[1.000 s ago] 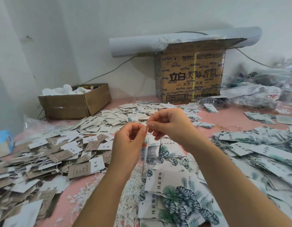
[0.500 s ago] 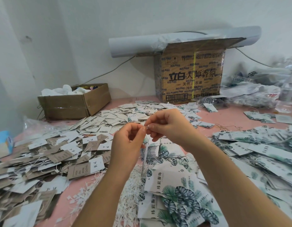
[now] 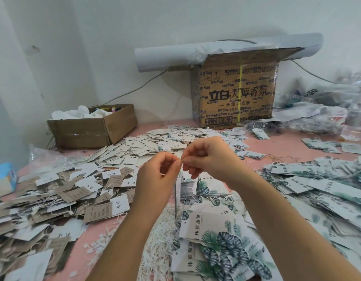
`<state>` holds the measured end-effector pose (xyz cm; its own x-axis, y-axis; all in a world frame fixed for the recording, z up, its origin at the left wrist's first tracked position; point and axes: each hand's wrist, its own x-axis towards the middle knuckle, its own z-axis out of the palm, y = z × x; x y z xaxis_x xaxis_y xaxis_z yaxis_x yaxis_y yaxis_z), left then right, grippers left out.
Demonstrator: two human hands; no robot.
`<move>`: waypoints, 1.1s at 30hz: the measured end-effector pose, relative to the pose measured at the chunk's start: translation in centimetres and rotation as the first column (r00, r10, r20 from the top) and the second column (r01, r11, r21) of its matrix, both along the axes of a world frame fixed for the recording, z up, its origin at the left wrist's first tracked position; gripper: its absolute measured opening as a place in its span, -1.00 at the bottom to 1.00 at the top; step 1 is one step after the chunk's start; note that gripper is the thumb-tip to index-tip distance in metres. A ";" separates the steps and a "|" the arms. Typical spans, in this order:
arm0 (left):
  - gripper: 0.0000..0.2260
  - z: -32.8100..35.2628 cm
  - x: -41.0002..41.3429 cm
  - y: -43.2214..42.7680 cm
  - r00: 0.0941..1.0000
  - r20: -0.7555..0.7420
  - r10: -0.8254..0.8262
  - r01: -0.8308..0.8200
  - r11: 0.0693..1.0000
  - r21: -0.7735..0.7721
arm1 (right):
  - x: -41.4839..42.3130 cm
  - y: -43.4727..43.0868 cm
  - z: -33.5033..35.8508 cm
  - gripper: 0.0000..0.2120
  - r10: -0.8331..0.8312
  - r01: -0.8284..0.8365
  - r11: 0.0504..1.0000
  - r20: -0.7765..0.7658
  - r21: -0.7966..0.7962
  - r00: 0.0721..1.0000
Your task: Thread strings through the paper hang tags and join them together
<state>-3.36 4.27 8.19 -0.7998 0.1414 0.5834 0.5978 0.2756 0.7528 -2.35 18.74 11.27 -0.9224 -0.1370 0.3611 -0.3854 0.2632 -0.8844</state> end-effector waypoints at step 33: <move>-0.83 0.4 -0.2 -0.5 0.956 0.246 -0.162 0.071 0.937 0.342 | 0.2 -1.0 0.1 -0.81 0.093 -0.090 0.982 0.010 -0.168 0.996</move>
<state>-3.52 3.81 8.60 -0.9212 0.0819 0.3803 0.3752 -0.0713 0.9242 -2.18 17.69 11.35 -0.9153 -0.1602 0.3696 -0.3848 0.0758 -0.9199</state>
